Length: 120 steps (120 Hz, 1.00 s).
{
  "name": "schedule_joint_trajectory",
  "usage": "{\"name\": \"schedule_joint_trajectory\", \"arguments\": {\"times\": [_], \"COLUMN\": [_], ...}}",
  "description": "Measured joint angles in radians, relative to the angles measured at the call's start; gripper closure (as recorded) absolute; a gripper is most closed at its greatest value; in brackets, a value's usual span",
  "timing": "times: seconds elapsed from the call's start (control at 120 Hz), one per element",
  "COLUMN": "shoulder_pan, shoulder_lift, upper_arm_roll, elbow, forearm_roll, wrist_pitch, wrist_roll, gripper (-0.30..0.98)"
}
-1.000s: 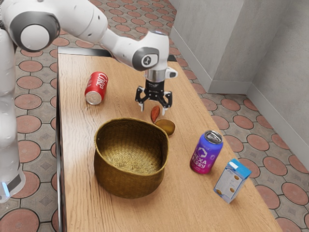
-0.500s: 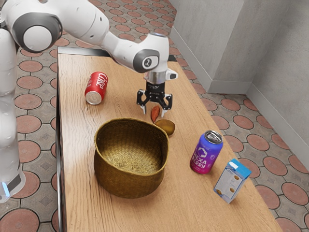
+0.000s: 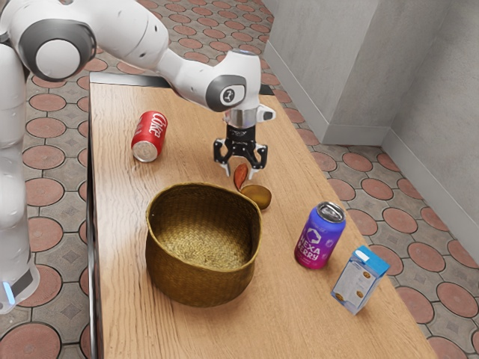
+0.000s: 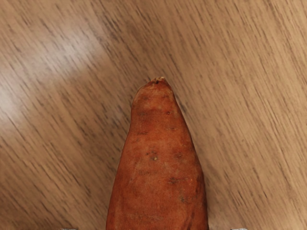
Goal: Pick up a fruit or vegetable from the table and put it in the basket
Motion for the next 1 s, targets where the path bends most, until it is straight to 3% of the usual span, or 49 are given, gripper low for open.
{"name": "schedule_joint_trajectory", "arguments": {"times": [0.1, 0.283, 0.4, 0.567, 0.708, 1.0], "shoulder_pan": [0.002, 0.000, -0.017, -0.149, -0.163, -0.162], "shoulder_lift": [-0.003, -0.043, -0.200, -0.433, -0.539, -0.537], "upper_arm_roll": [0.001, 0.001, -0.001, -0.040, -0.167, -0.288], "elbow": [0.000, 0.000, -0.008, -0.167, -0.231, -0.254], "forearm_roll": [-0.006, -0.006, 0.036, 0.062, 0.021, -0.123], "wrist_pitch": [0.000, 0.000, -0.017, -0.047, -0.061, -0.072], "wrist_roll": [-0.005, -0.036, -0.077, -0.190, -0.301, -0.477], "gripper": [0.48, 0.54, 0.53, 0.53, 0.52, 0.52]}}
